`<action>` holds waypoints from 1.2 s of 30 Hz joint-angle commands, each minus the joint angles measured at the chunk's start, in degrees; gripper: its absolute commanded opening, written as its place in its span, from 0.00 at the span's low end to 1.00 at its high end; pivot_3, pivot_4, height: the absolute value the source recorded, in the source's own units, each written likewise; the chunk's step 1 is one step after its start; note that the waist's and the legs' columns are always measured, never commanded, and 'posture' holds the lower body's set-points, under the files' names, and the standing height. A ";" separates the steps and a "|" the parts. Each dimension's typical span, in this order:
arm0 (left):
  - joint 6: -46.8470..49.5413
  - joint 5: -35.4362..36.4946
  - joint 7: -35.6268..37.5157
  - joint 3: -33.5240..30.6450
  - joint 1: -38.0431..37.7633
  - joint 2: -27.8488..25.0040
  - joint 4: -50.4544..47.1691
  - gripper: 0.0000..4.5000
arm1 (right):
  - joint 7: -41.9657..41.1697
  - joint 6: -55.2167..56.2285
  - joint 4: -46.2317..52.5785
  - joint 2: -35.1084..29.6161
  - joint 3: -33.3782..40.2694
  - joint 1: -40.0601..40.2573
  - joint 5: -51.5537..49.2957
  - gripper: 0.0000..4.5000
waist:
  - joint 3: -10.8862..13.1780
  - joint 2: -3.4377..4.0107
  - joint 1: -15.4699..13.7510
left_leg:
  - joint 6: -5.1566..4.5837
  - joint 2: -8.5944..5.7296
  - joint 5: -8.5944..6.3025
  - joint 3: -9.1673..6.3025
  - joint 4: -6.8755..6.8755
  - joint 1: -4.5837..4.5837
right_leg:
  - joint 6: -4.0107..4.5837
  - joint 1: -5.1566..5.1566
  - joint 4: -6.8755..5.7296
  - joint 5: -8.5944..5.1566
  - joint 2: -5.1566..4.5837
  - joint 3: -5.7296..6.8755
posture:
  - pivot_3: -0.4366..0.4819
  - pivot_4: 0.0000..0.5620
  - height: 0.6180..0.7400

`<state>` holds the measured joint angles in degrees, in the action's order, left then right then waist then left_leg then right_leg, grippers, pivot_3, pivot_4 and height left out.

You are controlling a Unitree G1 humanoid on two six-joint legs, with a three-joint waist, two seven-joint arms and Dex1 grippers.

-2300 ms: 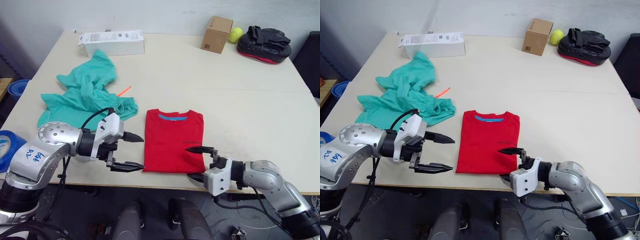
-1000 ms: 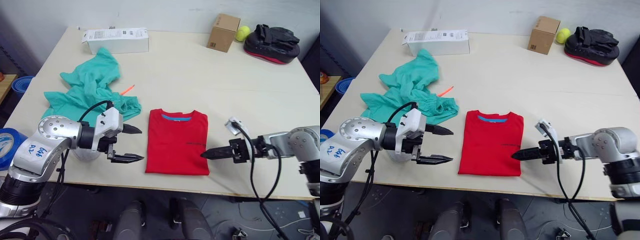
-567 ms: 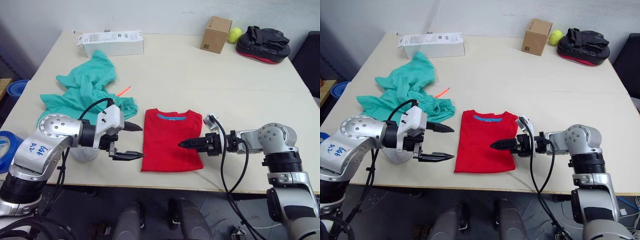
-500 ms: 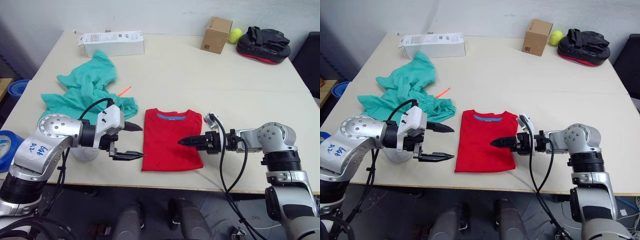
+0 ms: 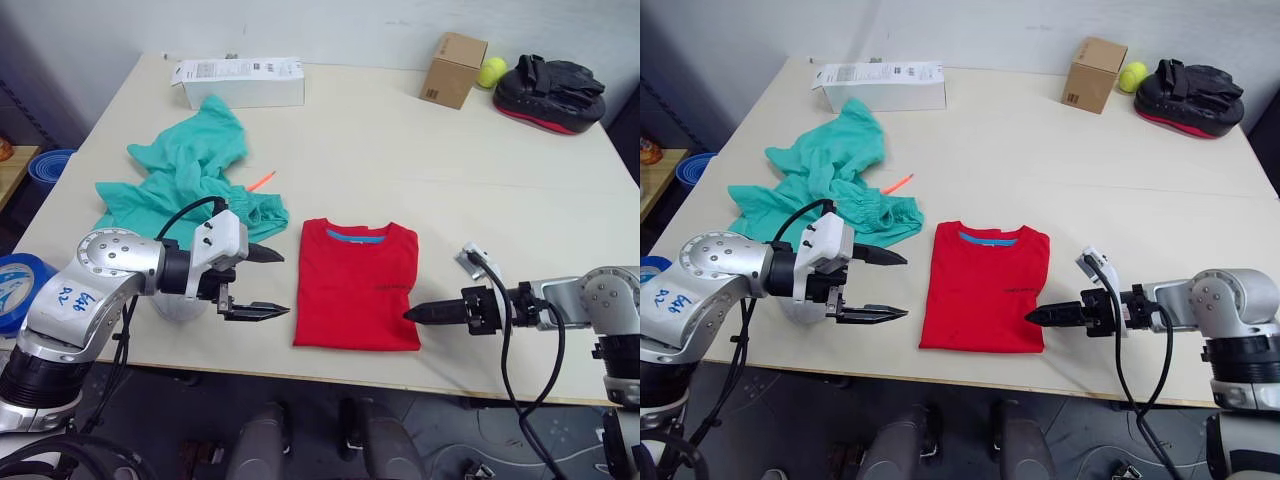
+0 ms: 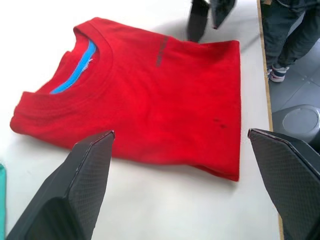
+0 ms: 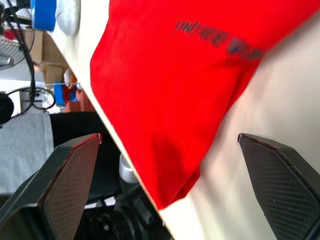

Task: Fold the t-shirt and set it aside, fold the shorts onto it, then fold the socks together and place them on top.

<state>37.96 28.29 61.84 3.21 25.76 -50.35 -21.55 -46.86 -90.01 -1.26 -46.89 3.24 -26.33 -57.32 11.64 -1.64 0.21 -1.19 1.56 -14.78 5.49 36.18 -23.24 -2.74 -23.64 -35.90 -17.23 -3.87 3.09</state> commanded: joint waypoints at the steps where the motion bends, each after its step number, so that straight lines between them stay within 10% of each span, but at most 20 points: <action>1: -1.38 -0.49 0.40 0.02 1.08 0.13 0.14 1.00 | 3.47 -2.49 0.85 1.24 -1.11 4.26 -0.90 1.00 | -0.01 -0.02 0.00 | 0.03 0.00 0.00 -0.01 -0.04 0.01 | 0.03 0.00 0.01 -0.02 0.02 0.04 | 0.48 0.27 1.00; 12: -1.64 -0.71 0.53 -0.27 1.04 0.01 0.06 1.00 | 7.10 -2.49 5.77 -2.46 -0.12 12.22 -14.12 1.00 | -0.07 -0.11 -0.16 | 0.05 0.09 -0.01 -0.03 0.03 0.02 | -0.02 0.08 0.03 -0.08 0.23 0.08 | 0.48 0.27 1.00; 23: -1.33 -0.53 0.07 -0.77 1.02 -0.19 -0.42 1.00 | 20.88 -2.21 -12.66 13.45 6.77 -1.86 -8.82 1.00 | -0.41 -0.67 2.31 | 0.40 0.28 0.65 0.04 -0.12 0.31 | 0.30 0.14 -0.10 0.25 0.45 -0.05 | 0.48 0.27 1.00; 36: -1.52 -1.07 -0.79 0.09 1.08 0.56 -0.32 1.00 | 17.59 1.89 -22.19 15.75 5.52 -12.01 0.63 0.92 | -0.40 -0.59 1.35 | 0.24 0.16 0.79 0.02 -0.22 0.04 | 0.31 -0.06 0.09 0.49 0.28 -0.06 | 0.48 0.27 1.00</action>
<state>37.32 27.31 61.27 3.35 26.28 -50.03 -20.34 -29.93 -88.59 -24.07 -31.29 10.67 -39.93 -60.08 11.24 -2.24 1.57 -0.95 1.72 -13.98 5.50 35.95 -23.21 -2.46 -23.70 -35.80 -16.72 -3.59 3.03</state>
